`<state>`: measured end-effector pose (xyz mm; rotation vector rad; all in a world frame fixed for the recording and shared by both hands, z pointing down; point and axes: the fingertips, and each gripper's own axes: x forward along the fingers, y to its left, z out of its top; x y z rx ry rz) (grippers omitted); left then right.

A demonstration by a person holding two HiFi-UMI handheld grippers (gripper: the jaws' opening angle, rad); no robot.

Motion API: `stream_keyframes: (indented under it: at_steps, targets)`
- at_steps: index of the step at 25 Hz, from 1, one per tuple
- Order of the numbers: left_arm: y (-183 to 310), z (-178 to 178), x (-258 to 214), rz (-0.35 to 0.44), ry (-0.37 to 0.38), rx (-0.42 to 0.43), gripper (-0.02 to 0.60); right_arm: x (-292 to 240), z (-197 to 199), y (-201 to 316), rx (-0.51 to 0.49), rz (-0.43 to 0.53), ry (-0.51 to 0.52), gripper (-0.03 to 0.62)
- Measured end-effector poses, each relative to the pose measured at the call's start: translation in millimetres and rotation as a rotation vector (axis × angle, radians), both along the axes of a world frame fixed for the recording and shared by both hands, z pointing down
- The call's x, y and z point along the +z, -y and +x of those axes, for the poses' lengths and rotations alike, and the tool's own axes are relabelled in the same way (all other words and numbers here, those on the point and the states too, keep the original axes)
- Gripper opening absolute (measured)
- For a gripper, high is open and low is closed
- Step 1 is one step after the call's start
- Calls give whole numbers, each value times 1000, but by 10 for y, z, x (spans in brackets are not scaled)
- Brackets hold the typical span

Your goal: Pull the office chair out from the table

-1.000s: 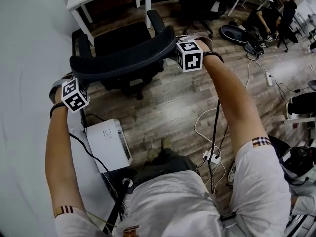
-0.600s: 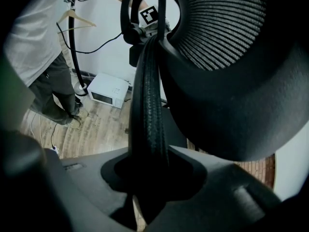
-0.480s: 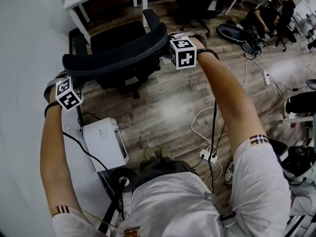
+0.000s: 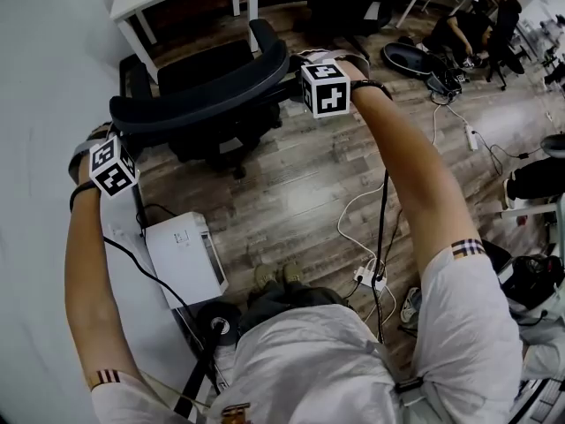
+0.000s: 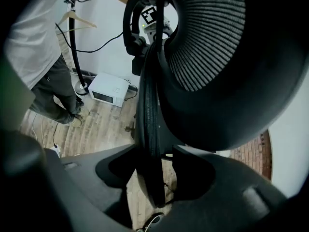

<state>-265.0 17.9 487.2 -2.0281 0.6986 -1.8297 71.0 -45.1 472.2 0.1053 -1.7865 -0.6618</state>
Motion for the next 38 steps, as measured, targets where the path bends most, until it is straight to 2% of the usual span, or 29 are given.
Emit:
stream_keyframes:
  at_steps: [10,15,19,21,25,30,34,38]
  targets:
    - [-344,11,-326,55,-11,-53,214,-336,292,-289,34,47,27,218]
    - [-630,52,-487,103,-70,-107,219,-527,452,-470,69,79,82,218]
    - [-863,153,-631,175,-156,-160,219,-668,522,-666,116,90,172,218]
    - [-979,233,-711,210,-240,-205,219,-745,529,-772,144,93,241,218]
    - [-1175,459,-864,264,-460,-301,219,-906,467,-974,199,80,423,201]
    - [-1436,884,-1168,351,-841,-384,218,-1052,243,-1346,220,37,650,178]
    - [-1697,1210,-1340,395,-1043,-361,215,-1144,42,-1757,235,3,792,158]
    - [-1988,1544,-1490,409,-1167,-306,196,-1251,-106,-2125,257,-3,918,117]
